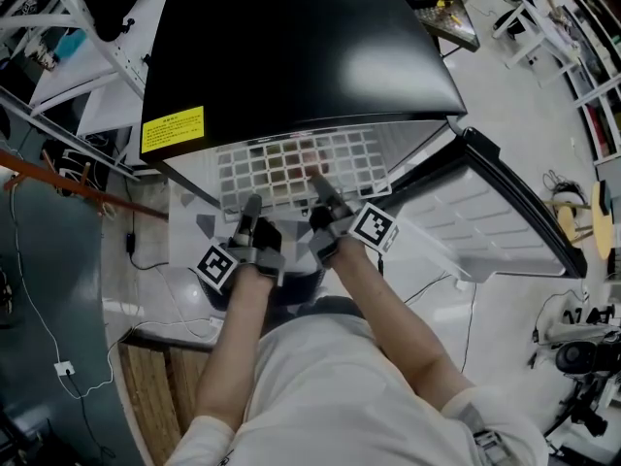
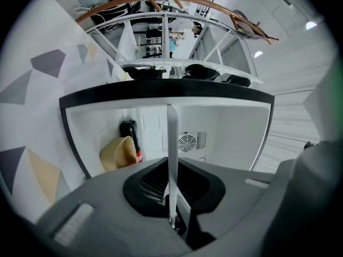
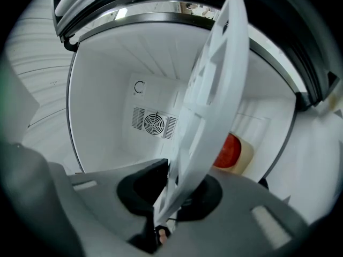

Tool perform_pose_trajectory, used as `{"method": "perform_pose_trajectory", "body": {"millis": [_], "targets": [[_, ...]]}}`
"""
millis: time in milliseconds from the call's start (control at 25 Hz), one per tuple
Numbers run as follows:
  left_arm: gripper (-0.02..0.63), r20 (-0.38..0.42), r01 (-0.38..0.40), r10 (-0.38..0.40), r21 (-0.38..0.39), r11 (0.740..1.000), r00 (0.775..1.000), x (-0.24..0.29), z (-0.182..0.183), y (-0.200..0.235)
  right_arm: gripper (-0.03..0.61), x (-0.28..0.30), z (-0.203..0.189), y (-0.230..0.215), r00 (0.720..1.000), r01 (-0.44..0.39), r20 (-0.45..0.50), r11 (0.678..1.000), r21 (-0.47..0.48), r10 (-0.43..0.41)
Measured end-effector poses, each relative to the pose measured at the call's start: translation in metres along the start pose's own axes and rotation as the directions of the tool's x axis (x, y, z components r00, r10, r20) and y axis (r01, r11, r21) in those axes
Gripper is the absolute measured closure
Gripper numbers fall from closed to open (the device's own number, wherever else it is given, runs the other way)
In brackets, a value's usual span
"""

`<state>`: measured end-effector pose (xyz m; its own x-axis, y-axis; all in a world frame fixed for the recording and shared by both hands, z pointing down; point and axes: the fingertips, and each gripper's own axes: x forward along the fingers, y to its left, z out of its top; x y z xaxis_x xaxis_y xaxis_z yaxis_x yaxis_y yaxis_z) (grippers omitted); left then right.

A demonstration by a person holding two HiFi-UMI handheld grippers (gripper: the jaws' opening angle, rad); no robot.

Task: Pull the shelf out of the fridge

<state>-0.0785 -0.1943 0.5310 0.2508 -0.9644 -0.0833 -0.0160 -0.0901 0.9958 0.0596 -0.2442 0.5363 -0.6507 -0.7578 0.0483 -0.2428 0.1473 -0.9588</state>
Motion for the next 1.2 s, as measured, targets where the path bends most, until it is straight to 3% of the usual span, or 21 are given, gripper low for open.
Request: {"method": "perform_pose_trajectory", "body": {"millis": [400,560,720,1200], "targets": [[0.580,0.000,-0.003,0.003,-0.002,1.000,1.000,-0.010,-0.005,-0.001,0.535,-0.010,-0.005,0.001,1.000,-0.003,-0.001,1.000,0.000,0.003],[0.581,0.002,-0.003,0.003,-0.005,1.000,1.000,-0.013,-0.007,-0.001,0.535,-0.016,-0.006,-0.005,0.999,0.038,-0.008,0.999,-0.006,-0.038],[0.580,0.004,-0.006,0.006,-0.008,1.000,1.000,-0.018,-0.009,0.000,0.535,-0.017,-0.009,0.001,1.000,-0.004,-0.009,1.000,-0.003,0.004],[0.581,0.010,0.001,0.000,-0.018,1.000,1.000,-0.032,-0.018,-0.002,0.535,-0.032,-0.016,0.000,1.000,0.002,-0.018,1.000,-0.002,-0.002]]}}
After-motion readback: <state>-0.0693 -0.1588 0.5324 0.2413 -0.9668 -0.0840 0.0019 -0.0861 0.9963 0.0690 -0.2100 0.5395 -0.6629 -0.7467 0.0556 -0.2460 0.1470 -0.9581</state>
